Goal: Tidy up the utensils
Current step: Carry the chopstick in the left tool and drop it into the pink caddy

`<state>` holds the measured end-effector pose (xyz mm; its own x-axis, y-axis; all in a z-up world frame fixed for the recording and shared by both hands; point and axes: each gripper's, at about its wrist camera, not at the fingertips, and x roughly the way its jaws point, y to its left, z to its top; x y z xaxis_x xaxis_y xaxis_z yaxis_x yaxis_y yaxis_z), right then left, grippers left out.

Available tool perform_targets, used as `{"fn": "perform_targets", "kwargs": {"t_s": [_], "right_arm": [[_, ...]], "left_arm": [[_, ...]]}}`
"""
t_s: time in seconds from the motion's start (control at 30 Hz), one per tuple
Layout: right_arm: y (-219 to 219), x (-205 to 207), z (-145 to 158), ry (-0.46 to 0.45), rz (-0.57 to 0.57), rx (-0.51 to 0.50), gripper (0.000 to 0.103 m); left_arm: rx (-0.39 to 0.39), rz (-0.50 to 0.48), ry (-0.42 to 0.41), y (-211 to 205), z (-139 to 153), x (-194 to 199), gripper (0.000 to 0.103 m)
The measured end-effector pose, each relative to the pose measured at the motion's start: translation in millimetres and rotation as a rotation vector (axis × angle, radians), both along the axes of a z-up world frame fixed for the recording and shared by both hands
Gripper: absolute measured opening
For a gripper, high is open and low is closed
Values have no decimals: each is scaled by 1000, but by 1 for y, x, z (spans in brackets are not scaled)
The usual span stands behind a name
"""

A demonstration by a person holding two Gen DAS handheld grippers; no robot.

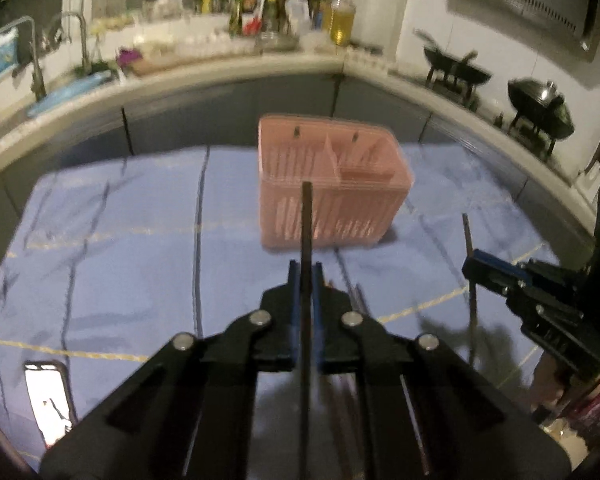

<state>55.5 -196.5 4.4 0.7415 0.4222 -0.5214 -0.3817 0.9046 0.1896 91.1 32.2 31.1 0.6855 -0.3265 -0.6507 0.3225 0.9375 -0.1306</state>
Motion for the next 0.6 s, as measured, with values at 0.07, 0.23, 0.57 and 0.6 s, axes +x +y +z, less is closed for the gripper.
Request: {"fn": "perform_targets", "kwargs": {"t_s": [0.07,0.23,0.57,0.6], "right_arm": [[-3,-6,14,-60,-12,20,5],[-8,1,43,-132,-31,67,5],[-6,44,117,-226,-22,155,5],[-6,47,122,-232,-22,162,5]], "left_arm": [[-16,6,-35,1,15,-3,5],[-57,26,-119,2,54,-6,5],[-126,53,-229,4,119,22,5],[-142,60,-243,5,128,27,5]]}}
